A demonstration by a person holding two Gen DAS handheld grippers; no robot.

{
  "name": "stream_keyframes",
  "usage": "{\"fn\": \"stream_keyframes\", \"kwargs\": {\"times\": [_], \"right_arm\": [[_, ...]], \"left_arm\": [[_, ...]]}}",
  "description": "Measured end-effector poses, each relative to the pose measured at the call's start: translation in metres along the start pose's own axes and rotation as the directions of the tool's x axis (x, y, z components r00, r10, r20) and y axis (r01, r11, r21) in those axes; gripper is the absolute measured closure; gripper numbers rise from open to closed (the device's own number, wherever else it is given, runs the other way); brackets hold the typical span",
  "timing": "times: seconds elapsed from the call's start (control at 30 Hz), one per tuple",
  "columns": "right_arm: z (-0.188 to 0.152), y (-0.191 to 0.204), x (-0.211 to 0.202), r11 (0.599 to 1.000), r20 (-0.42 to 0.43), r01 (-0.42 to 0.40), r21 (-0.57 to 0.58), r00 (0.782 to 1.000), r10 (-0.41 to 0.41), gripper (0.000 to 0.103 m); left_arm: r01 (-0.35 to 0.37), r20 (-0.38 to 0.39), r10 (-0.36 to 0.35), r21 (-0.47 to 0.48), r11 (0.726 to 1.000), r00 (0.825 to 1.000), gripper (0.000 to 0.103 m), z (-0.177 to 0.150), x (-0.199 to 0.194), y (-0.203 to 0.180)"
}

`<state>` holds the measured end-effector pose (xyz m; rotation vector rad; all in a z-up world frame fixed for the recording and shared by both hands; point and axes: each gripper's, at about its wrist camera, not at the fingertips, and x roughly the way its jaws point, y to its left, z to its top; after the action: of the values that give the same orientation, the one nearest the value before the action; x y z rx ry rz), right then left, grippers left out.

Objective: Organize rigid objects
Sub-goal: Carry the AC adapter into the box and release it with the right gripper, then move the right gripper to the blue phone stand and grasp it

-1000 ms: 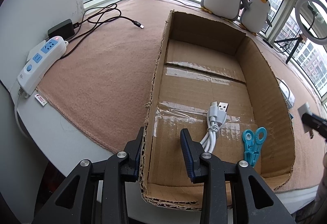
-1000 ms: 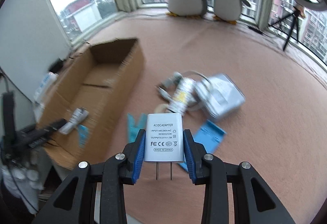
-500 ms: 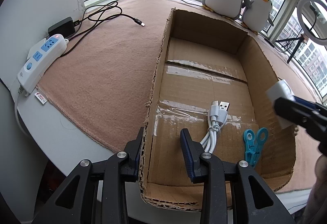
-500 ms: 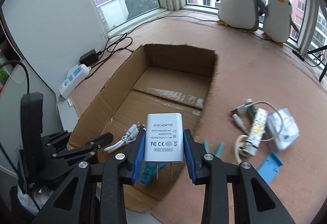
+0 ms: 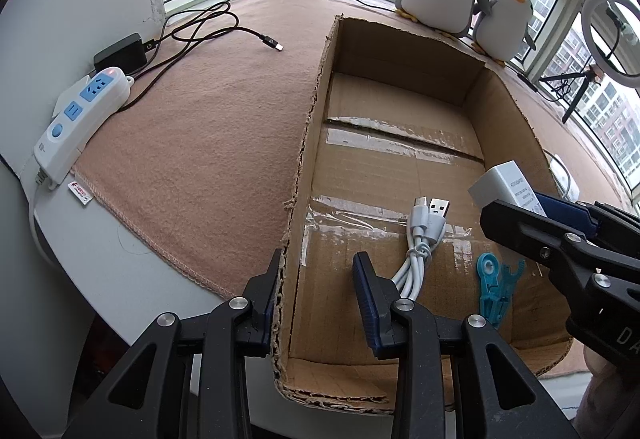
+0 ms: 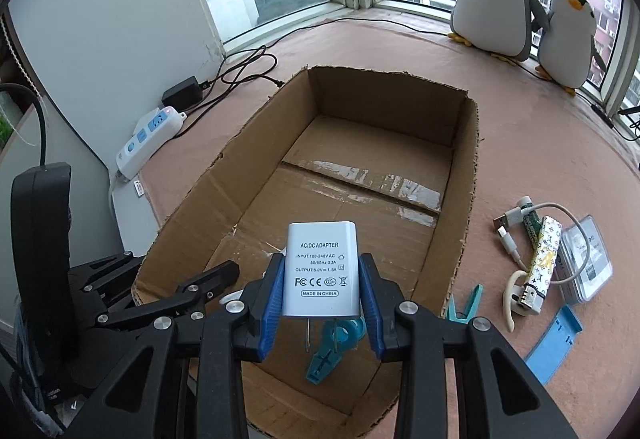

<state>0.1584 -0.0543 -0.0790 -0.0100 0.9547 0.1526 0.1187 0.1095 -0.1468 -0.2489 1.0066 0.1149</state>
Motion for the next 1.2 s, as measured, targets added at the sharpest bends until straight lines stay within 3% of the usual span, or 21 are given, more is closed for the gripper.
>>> {"fn": "stream_keyframes", "kwargs": {"times": [0.47, 0.67, 0.87, 1.2], "right_arm": [[-0.001, -0.004, -0.016, 1.0, 0.033, 0.013, 0.027, 0.999, -0.013, 0.07], [-0.014, -0.032, -0.05, 0.991, 0.076, 0.025, 0.134, 0.996, -0.035, 0.069], [-0.035, -0.087, -0.081, 0.952, 0.076, 0.082, 0.294, 0.991, -0.108, 0.068], [-0.059, -0.15, -0.07, 0.876, -0.044, 0.221, 0.429, 0.973, -0.225, 0.068]], "left_arm": [[0.0, 0.003, 0.0, 0.002, 1.0, 1.0, 0.068, -0.001, 0.0, 0.0], [0.001, 0.004, -0.001, 0.008, 1.0, 1.0, 0.068, -0.002, -0.001, 0.0], [0.008, 0.005, -0.008, 0.016, 1.0, 1.0, 0.067, -0.003, -0.002, -0.001], [0.018, 0.002, -0.018, 0.021, 1.0, 1.0, 0.067, 0.0, -0.001, 0.001]]}}
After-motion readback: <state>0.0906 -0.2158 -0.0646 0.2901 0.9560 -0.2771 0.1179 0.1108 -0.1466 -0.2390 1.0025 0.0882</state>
